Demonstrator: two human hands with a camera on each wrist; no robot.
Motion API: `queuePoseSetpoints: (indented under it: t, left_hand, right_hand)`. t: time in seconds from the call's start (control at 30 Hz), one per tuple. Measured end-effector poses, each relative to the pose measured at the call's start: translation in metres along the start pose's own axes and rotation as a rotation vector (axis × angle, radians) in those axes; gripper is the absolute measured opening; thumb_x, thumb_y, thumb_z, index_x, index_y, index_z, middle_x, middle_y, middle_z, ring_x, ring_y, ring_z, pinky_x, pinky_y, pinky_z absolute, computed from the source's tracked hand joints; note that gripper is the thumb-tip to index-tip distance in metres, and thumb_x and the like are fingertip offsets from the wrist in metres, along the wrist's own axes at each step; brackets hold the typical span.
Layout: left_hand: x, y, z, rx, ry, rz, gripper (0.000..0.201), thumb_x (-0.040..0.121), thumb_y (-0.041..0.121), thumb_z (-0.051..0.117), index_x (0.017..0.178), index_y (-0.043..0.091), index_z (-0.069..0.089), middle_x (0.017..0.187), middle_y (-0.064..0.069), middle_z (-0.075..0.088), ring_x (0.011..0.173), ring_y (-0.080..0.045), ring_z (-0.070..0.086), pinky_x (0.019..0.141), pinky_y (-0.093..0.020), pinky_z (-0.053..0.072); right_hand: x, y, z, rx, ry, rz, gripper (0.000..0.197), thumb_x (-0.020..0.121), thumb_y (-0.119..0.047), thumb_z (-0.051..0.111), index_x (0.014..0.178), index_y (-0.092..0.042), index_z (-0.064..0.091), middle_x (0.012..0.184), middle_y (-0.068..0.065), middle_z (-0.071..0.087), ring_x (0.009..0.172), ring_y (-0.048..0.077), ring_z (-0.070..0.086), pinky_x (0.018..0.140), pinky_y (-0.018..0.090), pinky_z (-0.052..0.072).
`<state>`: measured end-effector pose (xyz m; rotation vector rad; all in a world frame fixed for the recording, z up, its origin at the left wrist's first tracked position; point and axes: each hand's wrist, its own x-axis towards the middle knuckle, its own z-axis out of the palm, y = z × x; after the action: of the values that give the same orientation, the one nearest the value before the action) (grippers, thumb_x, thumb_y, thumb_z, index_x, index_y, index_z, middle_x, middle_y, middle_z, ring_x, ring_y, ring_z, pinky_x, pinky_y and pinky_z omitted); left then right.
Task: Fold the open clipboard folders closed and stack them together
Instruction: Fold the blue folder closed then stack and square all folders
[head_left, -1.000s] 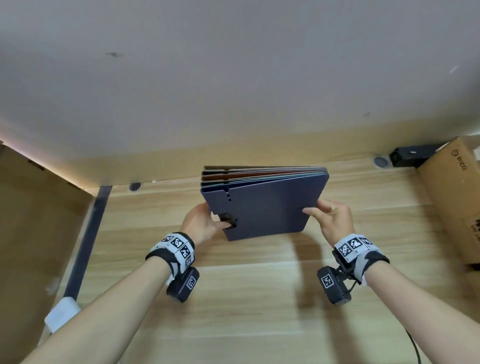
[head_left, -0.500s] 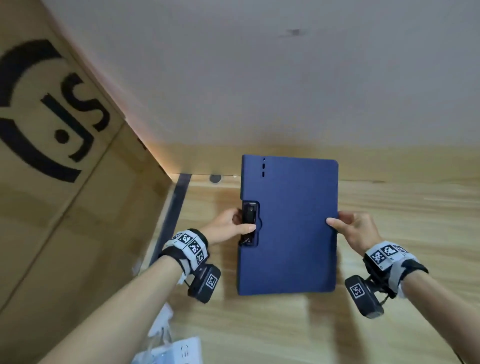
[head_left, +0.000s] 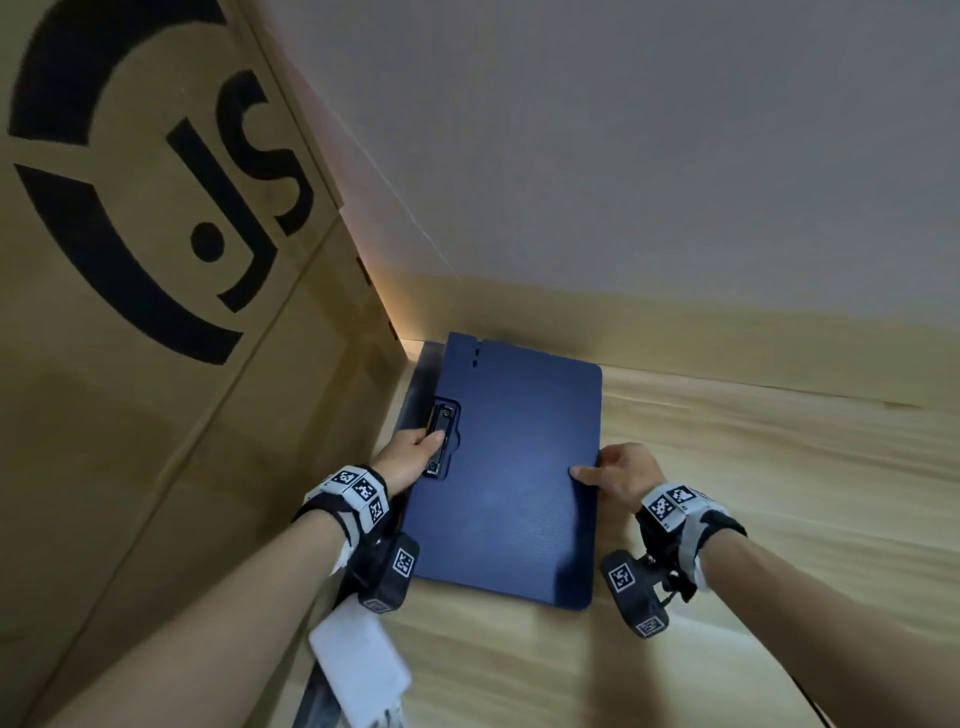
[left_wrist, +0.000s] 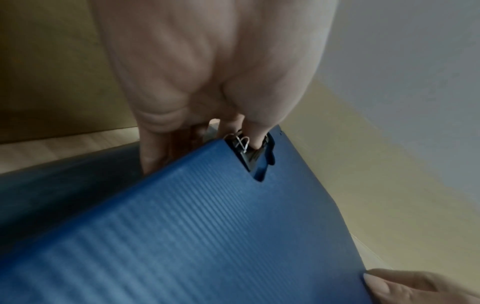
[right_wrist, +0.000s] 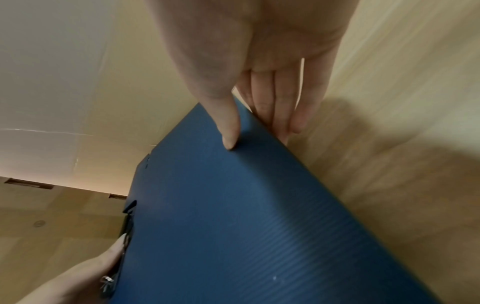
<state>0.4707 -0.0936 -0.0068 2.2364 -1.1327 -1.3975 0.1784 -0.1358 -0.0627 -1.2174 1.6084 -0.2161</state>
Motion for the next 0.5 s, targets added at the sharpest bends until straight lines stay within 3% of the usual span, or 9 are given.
queuePoseSetpoints:
  t: [0.07, 0.17, 0.3, 0.4, 0.43, 0.5]
  left_hand:
    - [0.007, 0.003, -0.002, -0.005, 0.028, -0.011, 0.056, 0.1, 0.039, 0.045, 0.141, 0.002, 0.045, 0.143, -0.013, 0.051, 0.133, -0.031, 0.047, 0.112, -0.041, 0.036]
    - [0.021, 0.0, -0.002, -0.031, 0.049, -0.023, 0.061, 0.096, 0.047, 0.045, 0.14, 0.005, 0.048, 0.143, -0.012, 0.052, 0.133, -0.031, 0.048, 0.113, -0.044, 0.036]
    - [0.036, -0.007, 0.002, -0.046, 0.101, 0.001, 0.045, 0.095, 0.046, 0.045, 0.115, 0.011, 0.065, 0.119, -0.01, 0.067, 0.113, -0.031, 0.059, 0.103, -0.045, 0.045]
    - [0.036, -0.006, 0.004, -0.001, 0.152, 0.012, 0.034, 0.096, 0.043, 0.045, 0.092, 0.016, 0.065, 0.1, -0.011, 0.067, 0.101, -0.033, 0.062, 0.092, -0.04, 0.05]
    - [0.035, -0.007, 0.004, 0.019, 0.179, 0.019, 0.032, 0.096, 0.042, 0.047, 0.089, 0.016, 0.064, 0.098, -0.011, 0.067, 0.098, -0.032, 0.063, 0.088, -0.039, 0.051]
    - [0.037, -0.009, 0.002, 0.046, 0.24, 0.044, 0.029, 0.096, 0.037, 0.05, 0.101, 0.014, 0.068, 0.109, -0.011, 0.067, 0.101, -0.03, 0.062, 0.088, -0.036, 0.05]
  right_hand:
    - [0.006, -0.01, 0.006, -0.004, -0.058, 0.023, 0.026, 0.067, -0.031, 0.085, 0.072, -0.015, 0.065, 0.082, 0.001, 0.071, 0.08, 0.022, 0.067, 0.076, 0.036, 0.055]
    - [0.01, -0.023, 0.01, 0.029, -0.101, 0.065, 0.027, 0.07, -0.025, 0.084, 0.081, -0.013, 0.063, 0.094, 0.005, 0.07, 0.091, 0.024, 0.067, 0.089, 0.04, 0.055]
    - [0.011, -0.029, 0.015, 0.043, -0.055, 0.078, 0.039, 0.073, -0.026, 0.079, 0.103, -0.008, 0.063, 0.107, 0.007, 0.068, 0.096, 0.025, 0.065, 0.083, 0.035, 0.054]
    - [0.008, -0.03, 0.017, -0.042, -0.013, 0.064, 0.04, 0.078, -0.031, 0.072, 0.108, -0.006, 0.062, 0.11, 0.009, 0.064, 0.097, 0.027, 0.064, 0.084, 0.036, 0.053]
    - [0.008, -0.029, 0.017, -0.069, -0.003, 0.052, 0.041, 0.078, -0.034, 0.07, 0.107, -0.006, 0.062, 0.11, 0.009, 0.064, 0.097, 0.027, 0.064, 0.086, 0.037, 0.054]
    - [0.006, -0.03, 0.016, -0.085, 0.001, 0.017, 0.035, 0.078, -0.034, 0.067, 0.099, -0.007, 0.065, 0.107, 0.011, 0.066, 0.094, 0.028, 0.064, 0.084, 0.038, 0.054]
